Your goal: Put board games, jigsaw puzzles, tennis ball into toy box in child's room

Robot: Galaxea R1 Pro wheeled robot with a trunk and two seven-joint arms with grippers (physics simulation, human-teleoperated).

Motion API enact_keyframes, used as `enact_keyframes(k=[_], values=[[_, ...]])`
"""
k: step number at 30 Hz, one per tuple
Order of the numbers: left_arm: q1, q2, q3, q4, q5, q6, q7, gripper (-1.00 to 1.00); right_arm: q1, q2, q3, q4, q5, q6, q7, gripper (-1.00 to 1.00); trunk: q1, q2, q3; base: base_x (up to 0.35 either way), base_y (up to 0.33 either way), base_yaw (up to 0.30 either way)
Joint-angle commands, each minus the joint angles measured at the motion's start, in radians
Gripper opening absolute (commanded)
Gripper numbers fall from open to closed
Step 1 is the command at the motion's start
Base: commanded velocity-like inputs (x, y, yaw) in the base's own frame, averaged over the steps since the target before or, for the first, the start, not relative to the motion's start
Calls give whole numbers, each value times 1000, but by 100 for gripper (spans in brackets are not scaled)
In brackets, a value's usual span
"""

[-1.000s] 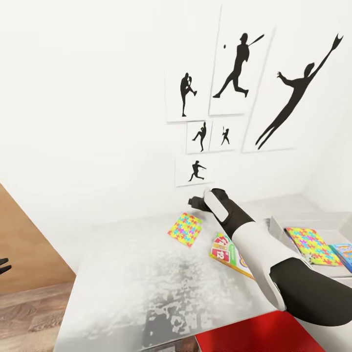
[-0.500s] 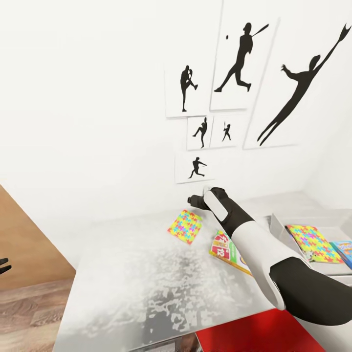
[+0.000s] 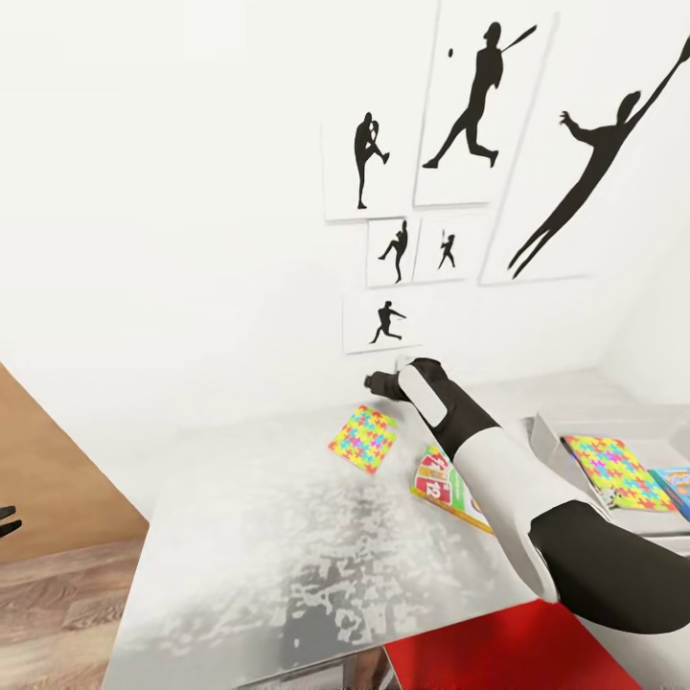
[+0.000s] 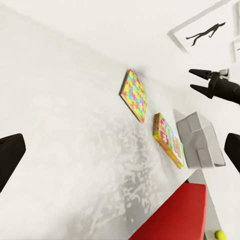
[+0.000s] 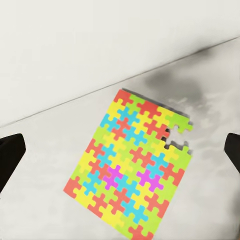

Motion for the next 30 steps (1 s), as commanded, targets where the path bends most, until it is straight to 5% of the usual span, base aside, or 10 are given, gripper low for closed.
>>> enact_keyframes(k=[1,30], values=[[-1,0,0,0,-1,11,-5,100,-3,0,5,-1,-11,1,-10,100,1,-2,-4,0,0,0],[-1,0,0,2,-1,10,-5,100,-29,12,7,-8,-8,12,-8,100,1,-2,-51,0,0,0]])
